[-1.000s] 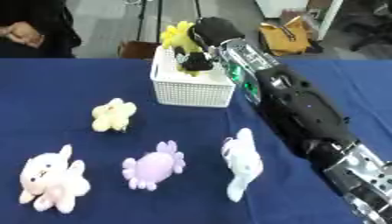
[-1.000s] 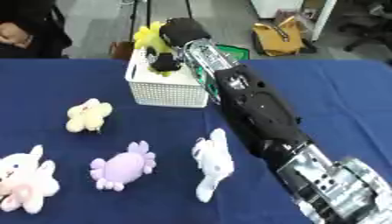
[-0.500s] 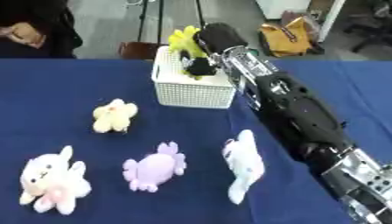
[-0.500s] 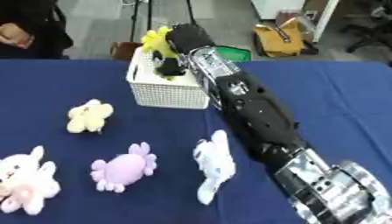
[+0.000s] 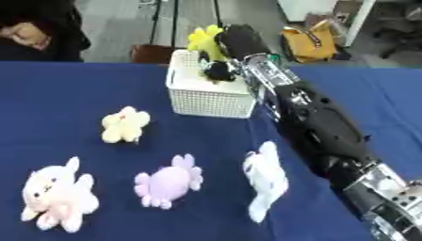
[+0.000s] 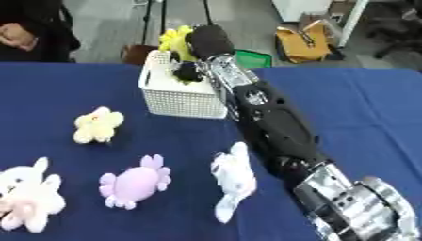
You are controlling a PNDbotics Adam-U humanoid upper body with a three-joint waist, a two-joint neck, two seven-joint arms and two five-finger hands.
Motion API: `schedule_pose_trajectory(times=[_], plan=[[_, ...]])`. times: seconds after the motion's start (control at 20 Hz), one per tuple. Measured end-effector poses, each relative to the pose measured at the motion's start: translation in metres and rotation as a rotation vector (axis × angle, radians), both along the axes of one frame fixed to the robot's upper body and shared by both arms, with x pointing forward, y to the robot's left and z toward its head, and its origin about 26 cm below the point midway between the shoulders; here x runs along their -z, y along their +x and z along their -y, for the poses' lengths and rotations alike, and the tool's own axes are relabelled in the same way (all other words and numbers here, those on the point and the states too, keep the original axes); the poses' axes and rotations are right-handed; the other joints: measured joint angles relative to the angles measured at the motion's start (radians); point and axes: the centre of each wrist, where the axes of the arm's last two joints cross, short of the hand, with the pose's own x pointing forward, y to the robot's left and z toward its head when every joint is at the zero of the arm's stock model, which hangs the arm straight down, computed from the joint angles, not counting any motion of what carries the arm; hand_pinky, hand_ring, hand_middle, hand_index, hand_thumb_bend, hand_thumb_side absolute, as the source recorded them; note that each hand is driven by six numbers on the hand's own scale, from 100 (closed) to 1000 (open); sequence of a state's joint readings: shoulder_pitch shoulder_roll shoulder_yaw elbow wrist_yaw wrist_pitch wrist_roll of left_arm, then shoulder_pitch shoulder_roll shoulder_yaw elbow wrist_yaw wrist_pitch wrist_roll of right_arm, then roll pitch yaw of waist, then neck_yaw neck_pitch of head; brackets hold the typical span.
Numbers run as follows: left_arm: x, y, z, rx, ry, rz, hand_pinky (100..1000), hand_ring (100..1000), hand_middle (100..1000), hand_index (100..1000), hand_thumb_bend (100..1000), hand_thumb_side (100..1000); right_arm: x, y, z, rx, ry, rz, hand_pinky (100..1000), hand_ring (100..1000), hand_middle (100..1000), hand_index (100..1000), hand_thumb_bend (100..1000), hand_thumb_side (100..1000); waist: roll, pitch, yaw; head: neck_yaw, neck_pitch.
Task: Pick up objects on the table and place them in the box.
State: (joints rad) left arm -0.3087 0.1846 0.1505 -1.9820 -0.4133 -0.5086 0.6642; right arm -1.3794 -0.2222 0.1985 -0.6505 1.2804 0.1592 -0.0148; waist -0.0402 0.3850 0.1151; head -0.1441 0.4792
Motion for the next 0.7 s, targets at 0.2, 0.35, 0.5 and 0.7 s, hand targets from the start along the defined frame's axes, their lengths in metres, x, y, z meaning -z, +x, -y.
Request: schedule_pose_trajectory(times=[0.2,0.35,0.5,0.7], plan=[[-0.0014,0.0005,0.0008,0.006,0.003,0.005,781,872,877,876,100,696,0.0026,0.0008,-0.0029,0.021,0.029,0.022,877,789,307,432,148,754,-0.006,0.008,0.016,-0.009,-0.009],[-0.002,0.0008,0.0019,0.012,0.003,0.007,781,872,877,876,100,695,0.0043,0.0018,-0.0019,0.038,0.042,0.032,879,796,328,450,169,776,-0.006,0.014,0.021,-0.013,-0.014],[-0.0021,0.0009,0.0022,0.014,0.002,0.008,781,872,877,876,100,695,0.0066,0.0023,-0.0034,0.048,0.048,0.038,881,822,406,520,233,839,-0.008,0.018,0.023,-0.016,-0.015],[-0.0021,0.0009,0.0022,0.017,0.004,0.008,781,873,877,876,100,695,0.0068,0.0027,-0.0028,0.054,0.046,0.042,891,874,598,740,367,935,-0.008,0.018,0.023,-0.016,-0.015]])
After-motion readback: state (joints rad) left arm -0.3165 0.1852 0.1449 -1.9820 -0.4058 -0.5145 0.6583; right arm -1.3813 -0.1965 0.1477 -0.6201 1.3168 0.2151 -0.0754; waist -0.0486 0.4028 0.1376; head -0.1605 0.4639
